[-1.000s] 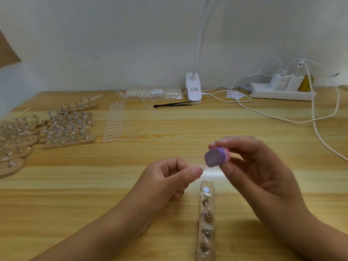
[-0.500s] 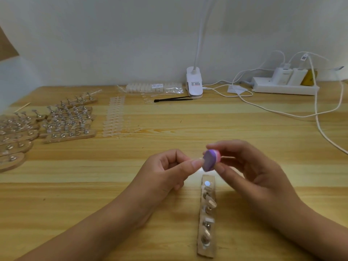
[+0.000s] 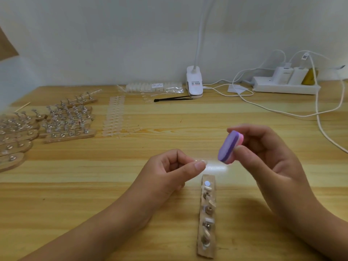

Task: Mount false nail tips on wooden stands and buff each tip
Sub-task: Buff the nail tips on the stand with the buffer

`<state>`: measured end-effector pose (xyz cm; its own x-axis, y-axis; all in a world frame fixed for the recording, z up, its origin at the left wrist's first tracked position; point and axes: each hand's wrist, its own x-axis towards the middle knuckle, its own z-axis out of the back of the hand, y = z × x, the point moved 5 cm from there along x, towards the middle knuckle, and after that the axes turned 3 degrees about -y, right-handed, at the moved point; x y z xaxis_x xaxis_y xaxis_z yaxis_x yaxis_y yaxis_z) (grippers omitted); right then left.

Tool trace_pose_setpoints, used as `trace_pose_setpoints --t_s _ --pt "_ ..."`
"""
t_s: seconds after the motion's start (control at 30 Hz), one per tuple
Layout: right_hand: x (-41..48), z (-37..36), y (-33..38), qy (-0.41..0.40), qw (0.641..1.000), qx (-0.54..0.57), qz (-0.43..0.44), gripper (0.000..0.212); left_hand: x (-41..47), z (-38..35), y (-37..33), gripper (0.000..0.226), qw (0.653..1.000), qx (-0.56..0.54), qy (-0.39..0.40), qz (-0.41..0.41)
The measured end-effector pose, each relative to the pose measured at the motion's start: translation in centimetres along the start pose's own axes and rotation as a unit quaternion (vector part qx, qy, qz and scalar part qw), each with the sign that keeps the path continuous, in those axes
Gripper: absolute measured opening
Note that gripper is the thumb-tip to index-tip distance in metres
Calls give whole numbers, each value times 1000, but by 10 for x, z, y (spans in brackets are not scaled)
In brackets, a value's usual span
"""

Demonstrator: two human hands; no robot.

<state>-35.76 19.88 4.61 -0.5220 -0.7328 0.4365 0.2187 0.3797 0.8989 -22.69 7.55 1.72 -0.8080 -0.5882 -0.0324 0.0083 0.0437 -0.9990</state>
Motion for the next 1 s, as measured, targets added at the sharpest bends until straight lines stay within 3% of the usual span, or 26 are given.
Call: trace_pose_setpoints --t_s 0.17,0.37,0.53,0.77,0.9,1.0 --pt "-5 -11 -8 120 990 -15 -75 29 -2 -1 -1 25 1000 20 20 -9" --pt "10 -2 -6 34 999 6 -25 25 -6 -9 0 23 997 52 53 -16" --pt "-1 -12 -4 140 989 -35 -30 25 -5 -9 -2 23 996 67 64 -16" --pt "7 -6 -4 49 999 -8 -15 31 -2 -8 -1 24 996 62 69 -3" --pt "3 2 -13 74 995 -1 -63 39 1 -3 -1 31 997 18 69 12" --pt "2 2 -14 92 993 -3 -72 33 1 -3 -1 46 995 -17 93 22"
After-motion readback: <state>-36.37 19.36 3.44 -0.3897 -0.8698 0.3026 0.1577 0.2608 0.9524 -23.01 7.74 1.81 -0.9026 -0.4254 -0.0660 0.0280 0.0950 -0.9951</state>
